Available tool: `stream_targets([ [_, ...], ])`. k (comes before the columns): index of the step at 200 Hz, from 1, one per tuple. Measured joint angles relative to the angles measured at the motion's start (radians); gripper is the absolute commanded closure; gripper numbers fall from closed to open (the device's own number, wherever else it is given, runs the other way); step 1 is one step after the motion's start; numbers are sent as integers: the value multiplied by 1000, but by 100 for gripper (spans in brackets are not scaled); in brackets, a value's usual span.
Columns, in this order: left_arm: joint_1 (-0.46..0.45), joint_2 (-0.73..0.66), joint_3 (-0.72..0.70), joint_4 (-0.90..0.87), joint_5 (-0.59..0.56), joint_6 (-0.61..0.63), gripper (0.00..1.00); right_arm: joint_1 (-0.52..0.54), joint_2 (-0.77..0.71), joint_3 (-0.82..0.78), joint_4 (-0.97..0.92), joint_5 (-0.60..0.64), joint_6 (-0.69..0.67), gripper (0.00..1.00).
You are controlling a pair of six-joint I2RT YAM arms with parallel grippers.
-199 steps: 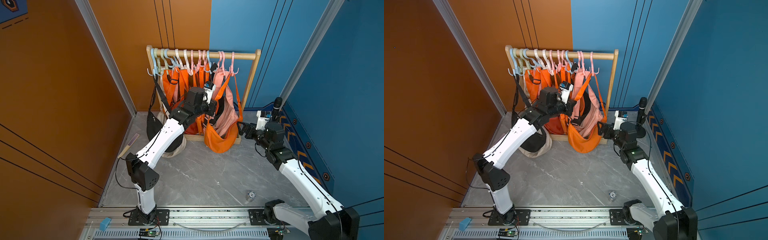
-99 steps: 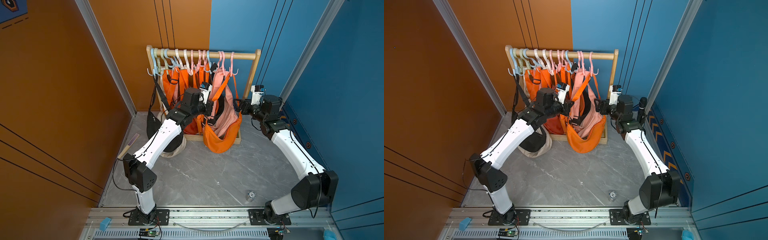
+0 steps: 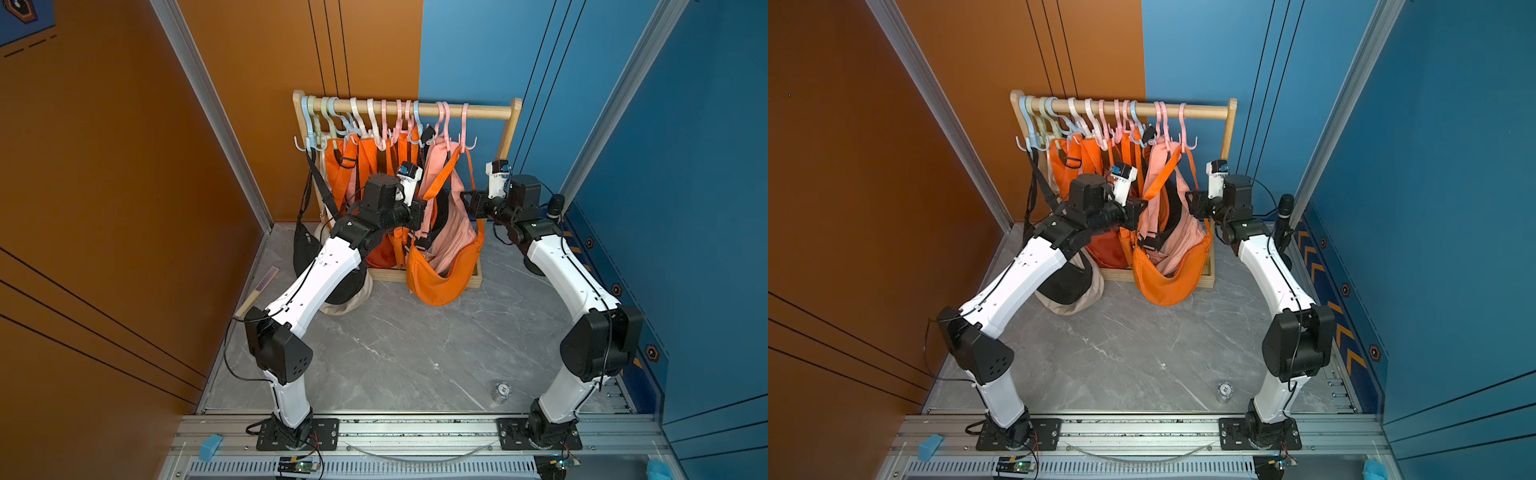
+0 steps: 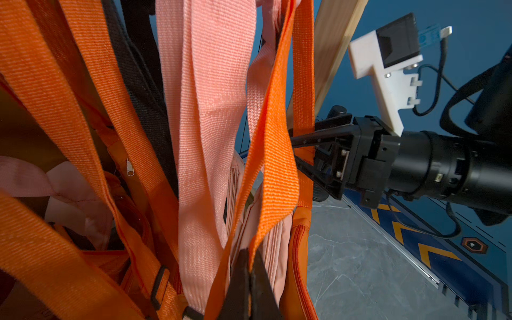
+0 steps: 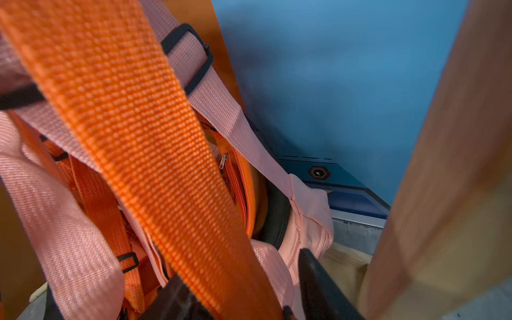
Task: Take the bag off the hook
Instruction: Pick up the bag from the hook.
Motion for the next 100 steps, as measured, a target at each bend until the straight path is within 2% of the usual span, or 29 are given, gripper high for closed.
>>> stream_targets([
  [62,2,19,0,1,10,-8,100,0,18,111,-13,-4,-12,50],
  [100,2,23,0,2,13,-11,100,0,43,154,-14,-5,-23,73],
])
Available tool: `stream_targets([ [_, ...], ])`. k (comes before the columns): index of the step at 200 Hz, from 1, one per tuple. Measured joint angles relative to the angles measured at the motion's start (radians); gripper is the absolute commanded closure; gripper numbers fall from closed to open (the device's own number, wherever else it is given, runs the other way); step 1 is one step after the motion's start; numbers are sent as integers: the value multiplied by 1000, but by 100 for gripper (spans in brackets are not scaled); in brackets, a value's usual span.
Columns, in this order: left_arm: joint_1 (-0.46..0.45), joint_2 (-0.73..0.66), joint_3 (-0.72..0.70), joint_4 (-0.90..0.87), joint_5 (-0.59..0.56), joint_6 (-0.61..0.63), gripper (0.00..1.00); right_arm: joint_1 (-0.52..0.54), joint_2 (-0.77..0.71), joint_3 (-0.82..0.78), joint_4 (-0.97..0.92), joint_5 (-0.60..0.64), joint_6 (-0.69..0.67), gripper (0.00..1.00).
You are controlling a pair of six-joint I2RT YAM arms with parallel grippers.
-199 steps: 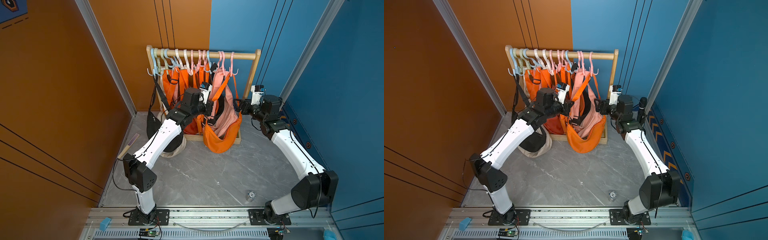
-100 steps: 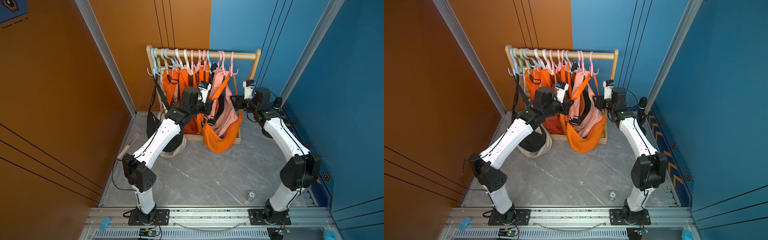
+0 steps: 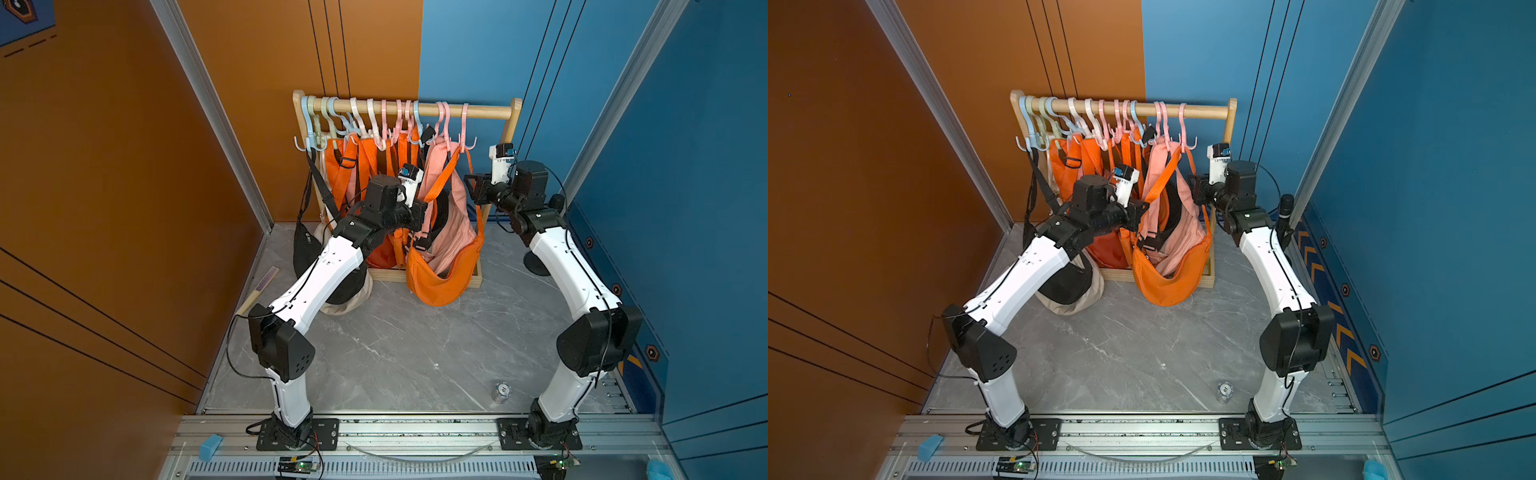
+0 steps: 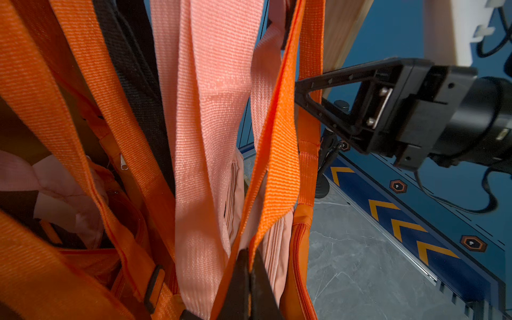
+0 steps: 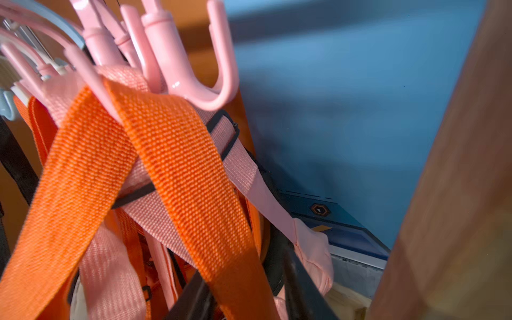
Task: Take the bag off the hook
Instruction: Pick up the bag from the hook.
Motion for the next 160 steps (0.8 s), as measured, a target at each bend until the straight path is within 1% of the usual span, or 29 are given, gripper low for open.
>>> stream_targets([
  [3,0,0,0,0,1,0,100,0,2,1,0,-2,-5,75],
  [15,0,1,0,0,4,-3,100,0,10,1,-3,-3,-3,92],
  [23,0,1,1,0,4,-4,100,0,14,2,-3,-6,-8,100],
  [63,0,24,33,2,5,-7,100,0,21,2,-3,-18,-2,100],
  [95,-3,56,88,-13,5,-7,100,1,18,2,-3,-21,-3,100],
  [123,-3,100,184,-39,5,-16,100,1,9,7,-5,-21,-3,100],
  [160,-3,143,315,-69,3,-34,100,0,8,79,-37,-21,-2,100],
])
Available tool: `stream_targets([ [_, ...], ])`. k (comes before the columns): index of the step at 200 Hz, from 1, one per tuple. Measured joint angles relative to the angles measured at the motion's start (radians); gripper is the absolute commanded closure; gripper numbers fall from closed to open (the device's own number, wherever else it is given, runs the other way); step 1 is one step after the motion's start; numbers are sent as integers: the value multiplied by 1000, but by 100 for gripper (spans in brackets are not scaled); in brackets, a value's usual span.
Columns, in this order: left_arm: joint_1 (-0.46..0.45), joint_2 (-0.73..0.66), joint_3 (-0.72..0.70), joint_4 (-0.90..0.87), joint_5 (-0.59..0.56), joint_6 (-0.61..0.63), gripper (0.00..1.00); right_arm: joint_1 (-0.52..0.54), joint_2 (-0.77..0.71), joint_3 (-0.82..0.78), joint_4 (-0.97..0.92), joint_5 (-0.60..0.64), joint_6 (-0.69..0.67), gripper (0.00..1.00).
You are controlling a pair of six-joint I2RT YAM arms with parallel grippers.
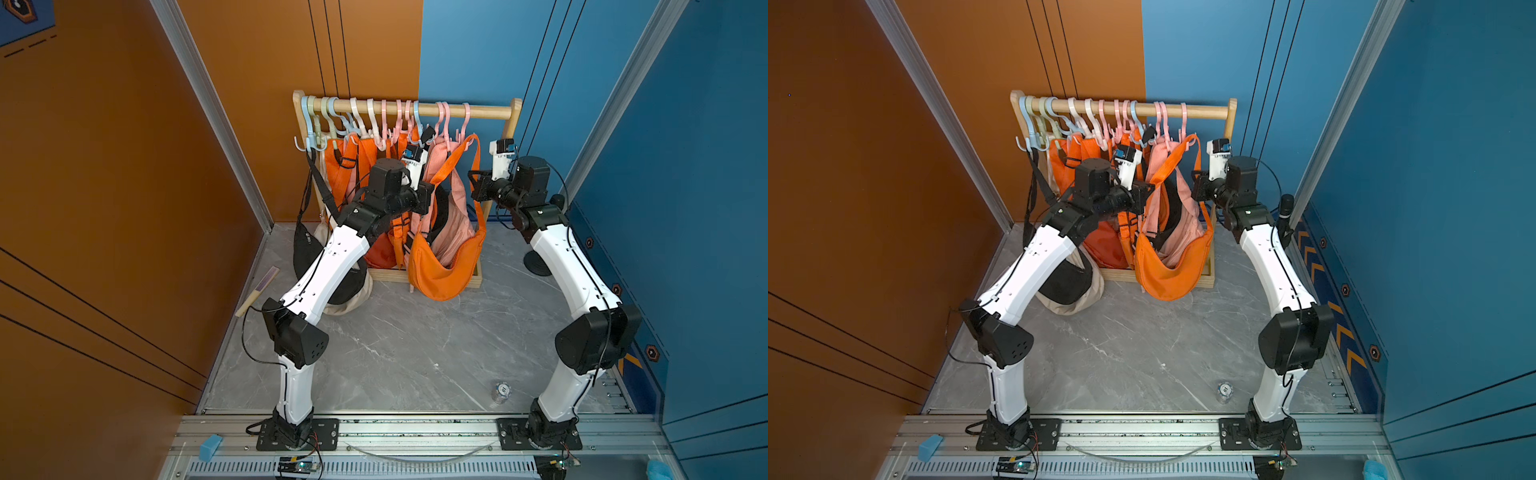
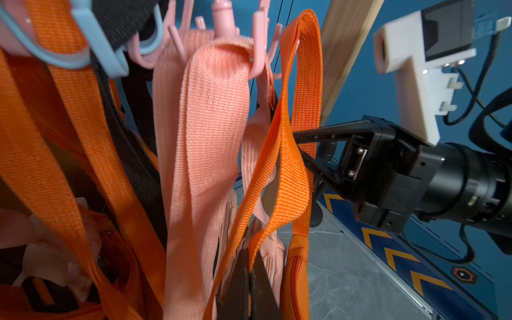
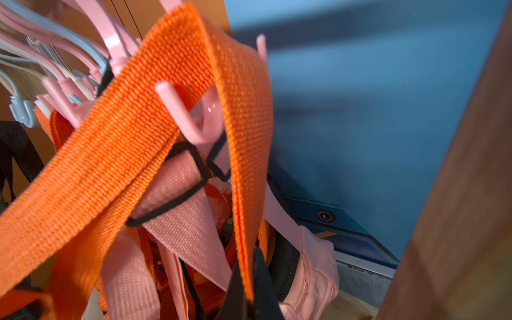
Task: Take the bag off the hook
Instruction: Pick up the bag from the hook, then place the bag at the center of the board.
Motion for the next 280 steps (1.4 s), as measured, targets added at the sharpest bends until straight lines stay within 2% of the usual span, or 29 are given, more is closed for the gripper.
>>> stream_targets([
  [49,0,-10,38,-9,-7,-10,100,-3,-59,22,-26,1,1,100],
  [77,-14,-62,-23,-15,-20,-5,100,-2,-136,-9,-42,9,3,100],
  [118,-89,-231,-195,-22,-77,40,100,28,-336,-158,-43,51,5,100],
  [206,-281,-657,-709,69,-253,81,100,131,-713,-440,-125,135,22,100],
  [280,-525,-889,-941,83,-449,97,100,219,-975,-585,-277,183,0,100],
])
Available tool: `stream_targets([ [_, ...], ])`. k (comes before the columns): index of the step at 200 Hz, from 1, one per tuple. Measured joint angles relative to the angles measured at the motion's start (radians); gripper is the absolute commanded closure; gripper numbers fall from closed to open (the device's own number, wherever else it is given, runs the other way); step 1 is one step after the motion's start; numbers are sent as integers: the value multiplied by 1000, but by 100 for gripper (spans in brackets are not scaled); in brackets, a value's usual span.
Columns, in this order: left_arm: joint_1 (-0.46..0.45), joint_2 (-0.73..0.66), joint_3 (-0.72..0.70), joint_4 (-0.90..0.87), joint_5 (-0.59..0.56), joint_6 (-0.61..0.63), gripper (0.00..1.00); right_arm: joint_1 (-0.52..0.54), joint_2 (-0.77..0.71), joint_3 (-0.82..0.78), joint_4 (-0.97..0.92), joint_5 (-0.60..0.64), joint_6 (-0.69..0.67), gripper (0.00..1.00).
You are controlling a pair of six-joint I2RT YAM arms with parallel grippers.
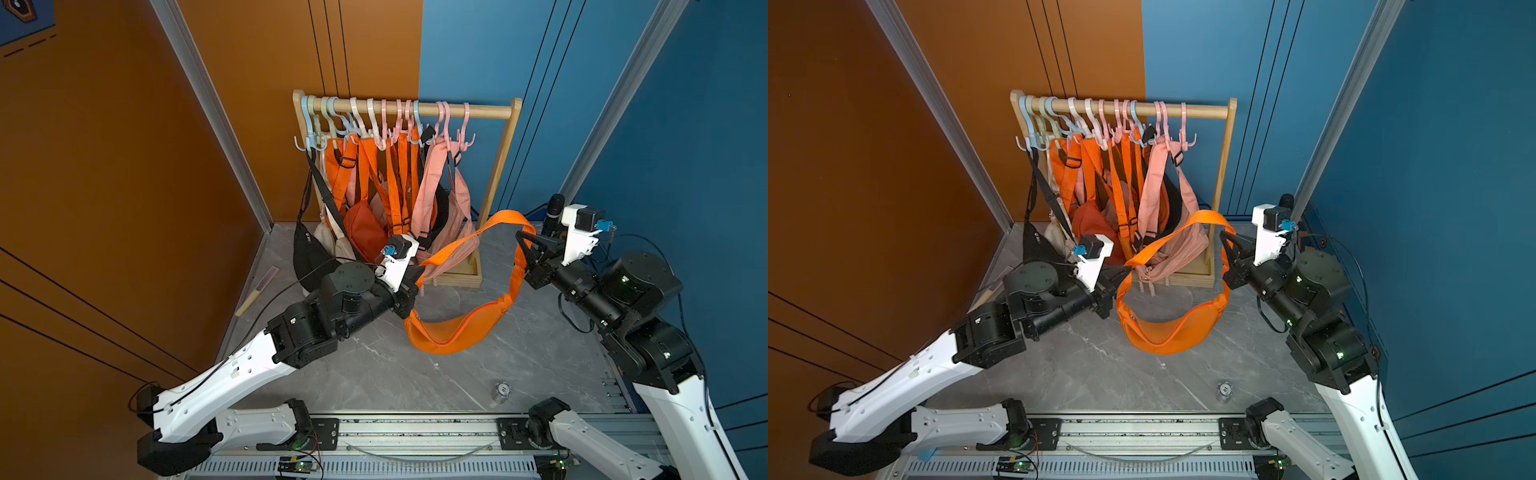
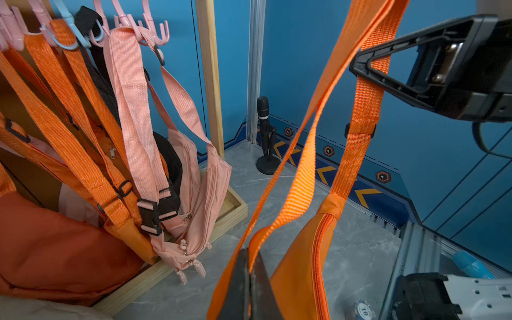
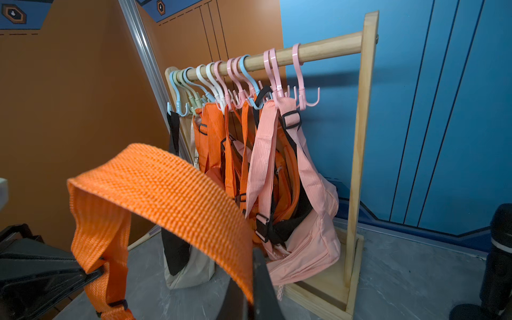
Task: Take the bag off the hook
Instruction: Place the bag at the center of the board.
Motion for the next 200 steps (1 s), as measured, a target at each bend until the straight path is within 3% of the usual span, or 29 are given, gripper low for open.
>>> stream_targets([
  [75,-294,-136,-147,-48,-274,8,100,67,-198,-219,-67,6,12,100],
  [98,-340,-158,-195,-74,-339,-10,100,70,-244,-266,-83,22,19,100],
  [145,-314,-156,-371,-64,-366,-90,100,71,-278,-407,-79,103,55,100],
  [200,-98,-33,-446,50,-233,-152,100,75,-214,-537,-37,297,102,100],
])
